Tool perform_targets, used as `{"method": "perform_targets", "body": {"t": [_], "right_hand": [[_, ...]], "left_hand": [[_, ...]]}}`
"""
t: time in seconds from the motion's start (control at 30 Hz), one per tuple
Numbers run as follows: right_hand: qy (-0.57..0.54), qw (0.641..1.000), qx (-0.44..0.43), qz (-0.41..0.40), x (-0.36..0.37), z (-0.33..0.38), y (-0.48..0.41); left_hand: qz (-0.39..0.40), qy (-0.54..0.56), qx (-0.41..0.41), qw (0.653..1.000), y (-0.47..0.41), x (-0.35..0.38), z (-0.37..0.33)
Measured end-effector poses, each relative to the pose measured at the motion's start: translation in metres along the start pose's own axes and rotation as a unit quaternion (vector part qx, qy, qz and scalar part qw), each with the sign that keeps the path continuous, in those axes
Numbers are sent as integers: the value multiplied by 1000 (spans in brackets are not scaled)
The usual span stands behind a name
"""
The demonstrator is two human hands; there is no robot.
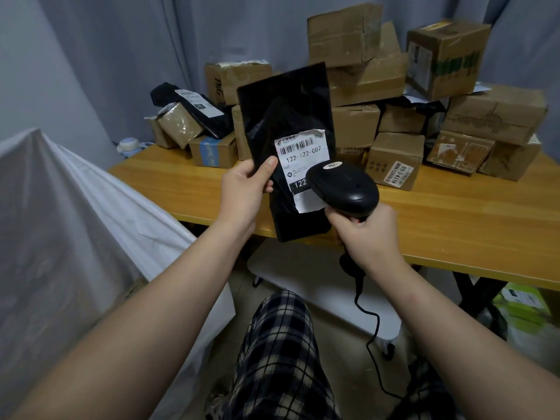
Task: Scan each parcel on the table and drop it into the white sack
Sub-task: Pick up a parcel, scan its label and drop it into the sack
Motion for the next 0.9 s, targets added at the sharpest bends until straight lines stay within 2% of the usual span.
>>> {"method": "perform_targets", "body": {"t": [0.13,0.27,0.37,0.47,0.53,0.63,0.73,0.87,0.9], "right_hand": [[-66,996,4,67,41,16,3],[-109,977,19,184,105,29,17],[-107,964,27,240,152,31,34],[-77,948,55,304,193,25,51],[-25,935,48,352,214,18,61],[14,922,43,384,233,11,70],[38,913,59,401,243,3,72],[71,901,81,421,249,-13,70],[77,899,87,423,248,-18,70]], "left_hand": [[-42,24,3,999,19,-46,-3],[-156,6,24,987,41,-137,-7],[-231,-41,26,972,52,-208,3],[-286,-108,-13,952,55,-255,38],[-303,-168,-78,935,51,-278,76],[-291,-289,-187,893,39,-306,137],[-239,-413,-237,846,30,-314,181],[-93,-538,-311,778,23,-299,208],[-81,-563,-301,766,22,-292,202]]}}
Point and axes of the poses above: each hand's wrist, its own y-axis away from the middle knuckle, its own x-axis out of the palm, z = x × y, the point moved 2 cm from there along -y, towards the middle knuckle, and after that the axes turned 15 degrees about -x, right-handed, at the moved point
